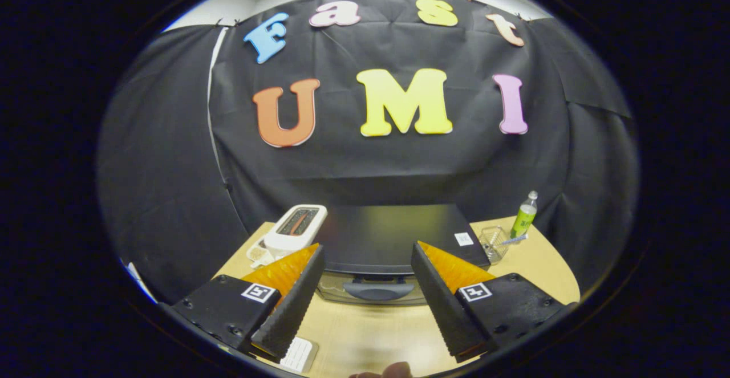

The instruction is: Open the toaster oven, put the food inside, and close the toaster oven door.

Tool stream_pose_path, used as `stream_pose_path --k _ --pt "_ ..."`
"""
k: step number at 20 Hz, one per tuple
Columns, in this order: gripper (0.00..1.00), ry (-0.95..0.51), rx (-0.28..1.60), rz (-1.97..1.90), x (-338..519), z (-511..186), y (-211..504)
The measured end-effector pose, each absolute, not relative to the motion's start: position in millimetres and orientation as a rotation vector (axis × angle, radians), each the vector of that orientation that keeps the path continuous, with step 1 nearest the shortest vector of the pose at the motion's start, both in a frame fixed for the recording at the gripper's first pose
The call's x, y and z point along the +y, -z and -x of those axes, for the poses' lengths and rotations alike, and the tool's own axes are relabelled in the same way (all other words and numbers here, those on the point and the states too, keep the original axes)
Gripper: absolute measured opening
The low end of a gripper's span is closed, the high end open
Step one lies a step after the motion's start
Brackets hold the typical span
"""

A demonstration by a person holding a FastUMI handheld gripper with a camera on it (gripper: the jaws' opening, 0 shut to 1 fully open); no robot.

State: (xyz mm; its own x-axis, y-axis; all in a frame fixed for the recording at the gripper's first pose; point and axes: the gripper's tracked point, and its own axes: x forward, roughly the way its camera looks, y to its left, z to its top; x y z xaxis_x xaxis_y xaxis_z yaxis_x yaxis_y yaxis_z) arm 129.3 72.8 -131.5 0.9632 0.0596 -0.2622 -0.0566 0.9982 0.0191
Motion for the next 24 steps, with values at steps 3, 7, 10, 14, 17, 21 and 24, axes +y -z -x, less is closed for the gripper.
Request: stream_pose_path --k 3,7,10,14,17,21,24 --pt "1.00 -0.070 0.202 -0.010 81 -97 94" --pt "1.00 -0.058 0.141 -0.009 81 -50 63" --pt "1.00 -0.028 0.103 -0.004 78 -15 48" --pt "1.00 -0.005 0.080 0.027 77 15 39" --pt "1.00 0.015 0.093 0.015 73 25 40" --pt "1.00 0.022 0.088 0.004 77 35 34" --pt "1.00 0.010 0.096 -0.004 85 43 38"
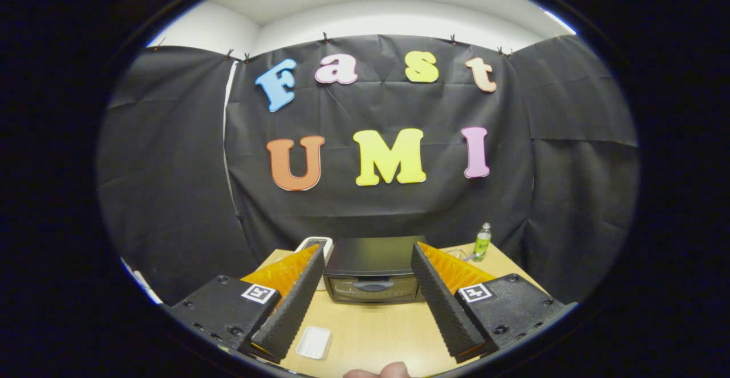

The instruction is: Open the toaster oven, put the food inside, and close the toaster oven door.

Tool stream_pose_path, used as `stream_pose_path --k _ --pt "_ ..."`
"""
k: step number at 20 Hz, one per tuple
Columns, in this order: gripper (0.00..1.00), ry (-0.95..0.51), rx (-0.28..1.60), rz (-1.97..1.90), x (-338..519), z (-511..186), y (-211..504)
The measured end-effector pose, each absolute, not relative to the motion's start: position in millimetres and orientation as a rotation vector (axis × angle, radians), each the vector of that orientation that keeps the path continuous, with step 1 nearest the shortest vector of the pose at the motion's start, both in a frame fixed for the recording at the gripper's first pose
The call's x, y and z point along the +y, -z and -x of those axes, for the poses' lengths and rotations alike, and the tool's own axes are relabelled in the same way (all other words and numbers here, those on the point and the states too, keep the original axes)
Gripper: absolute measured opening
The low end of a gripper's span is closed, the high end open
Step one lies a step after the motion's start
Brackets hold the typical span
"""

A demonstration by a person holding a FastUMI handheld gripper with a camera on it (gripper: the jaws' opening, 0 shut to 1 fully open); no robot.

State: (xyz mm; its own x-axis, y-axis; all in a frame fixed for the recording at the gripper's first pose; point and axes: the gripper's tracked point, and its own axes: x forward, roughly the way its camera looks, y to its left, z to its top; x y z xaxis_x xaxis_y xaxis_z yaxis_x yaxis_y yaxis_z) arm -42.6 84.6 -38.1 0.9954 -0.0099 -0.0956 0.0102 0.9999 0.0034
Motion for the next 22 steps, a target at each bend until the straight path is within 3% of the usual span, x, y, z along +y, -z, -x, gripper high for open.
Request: stream_pose_path --k 22 --pt "1.00 -0.009 0.088 0.001 89 35 40"
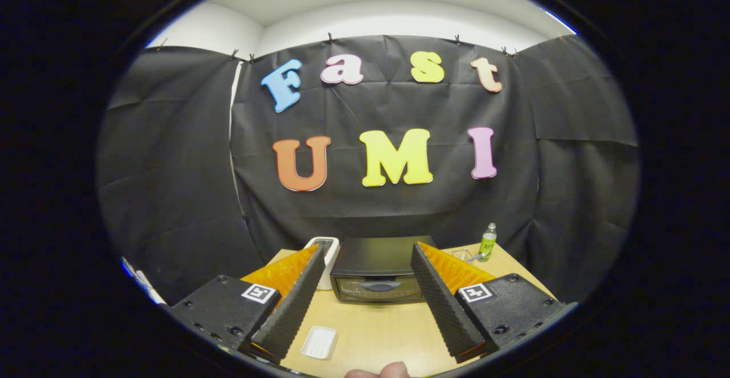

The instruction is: Open the toaster oven, put the food inside, and close the toaster oven door.

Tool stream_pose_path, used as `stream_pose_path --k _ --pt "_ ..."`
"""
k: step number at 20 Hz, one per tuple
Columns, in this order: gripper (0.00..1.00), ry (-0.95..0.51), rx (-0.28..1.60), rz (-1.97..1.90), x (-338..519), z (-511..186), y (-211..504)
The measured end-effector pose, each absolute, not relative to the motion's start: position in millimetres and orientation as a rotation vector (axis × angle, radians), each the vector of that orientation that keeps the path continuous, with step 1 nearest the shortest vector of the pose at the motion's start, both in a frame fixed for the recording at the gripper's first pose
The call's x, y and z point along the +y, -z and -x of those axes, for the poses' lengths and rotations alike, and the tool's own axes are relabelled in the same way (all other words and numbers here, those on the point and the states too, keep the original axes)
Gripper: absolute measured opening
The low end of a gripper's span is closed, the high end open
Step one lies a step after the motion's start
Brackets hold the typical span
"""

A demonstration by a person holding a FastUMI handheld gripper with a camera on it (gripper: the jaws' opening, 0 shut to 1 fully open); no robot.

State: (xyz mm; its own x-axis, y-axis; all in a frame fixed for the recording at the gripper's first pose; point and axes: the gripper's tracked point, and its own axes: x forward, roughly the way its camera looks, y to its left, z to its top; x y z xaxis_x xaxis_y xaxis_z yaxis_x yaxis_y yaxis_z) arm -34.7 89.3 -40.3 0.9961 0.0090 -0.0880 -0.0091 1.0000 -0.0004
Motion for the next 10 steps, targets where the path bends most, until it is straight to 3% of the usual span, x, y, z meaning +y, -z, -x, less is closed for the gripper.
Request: stream_pose_path --k 10 --pt "1.00 0.016 0.093 0.001 76 40 43"
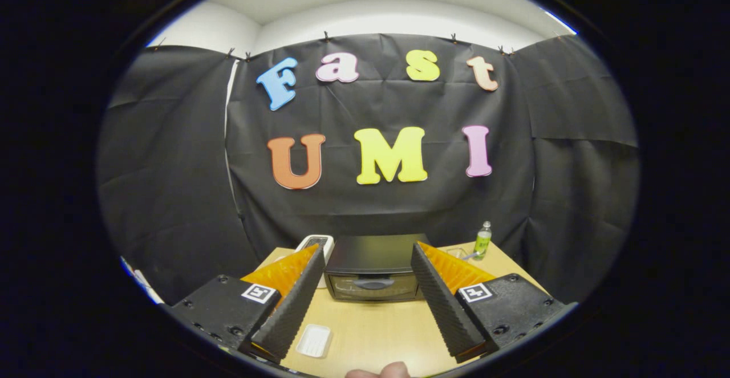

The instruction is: Open the toaster oven, put the food inside, and close the toaster oven door.

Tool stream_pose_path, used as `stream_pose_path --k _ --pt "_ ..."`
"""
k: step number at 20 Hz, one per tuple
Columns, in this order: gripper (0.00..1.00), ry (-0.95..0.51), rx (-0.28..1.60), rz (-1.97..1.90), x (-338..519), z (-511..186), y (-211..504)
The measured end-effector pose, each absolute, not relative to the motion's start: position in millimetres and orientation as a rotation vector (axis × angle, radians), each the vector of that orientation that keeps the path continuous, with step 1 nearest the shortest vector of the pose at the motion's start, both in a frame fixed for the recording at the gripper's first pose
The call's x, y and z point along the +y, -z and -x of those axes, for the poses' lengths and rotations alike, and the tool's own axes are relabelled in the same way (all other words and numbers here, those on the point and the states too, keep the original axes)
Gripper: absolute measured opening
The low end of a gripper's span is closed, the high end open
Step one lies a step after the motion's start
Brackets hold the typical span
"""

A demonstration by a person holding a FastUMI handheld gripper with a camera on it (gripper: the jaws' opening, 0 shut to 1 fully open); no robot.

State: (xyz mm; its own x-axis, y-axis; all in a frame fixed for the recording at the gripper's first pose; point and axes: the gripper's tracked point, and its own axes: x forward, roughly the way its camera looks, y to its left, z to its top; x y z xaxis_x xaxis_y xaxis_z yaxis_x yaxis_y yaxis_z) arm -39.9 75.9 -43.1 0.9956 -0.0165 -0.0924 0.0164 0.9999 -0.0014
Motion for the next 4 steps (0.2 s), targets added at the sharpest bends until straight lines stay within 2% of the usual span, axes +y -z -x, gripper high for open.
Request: stream_pose_path --k 4 --pt "1.00 0.031 0.086 0.004 72.6 42.4 41.5"
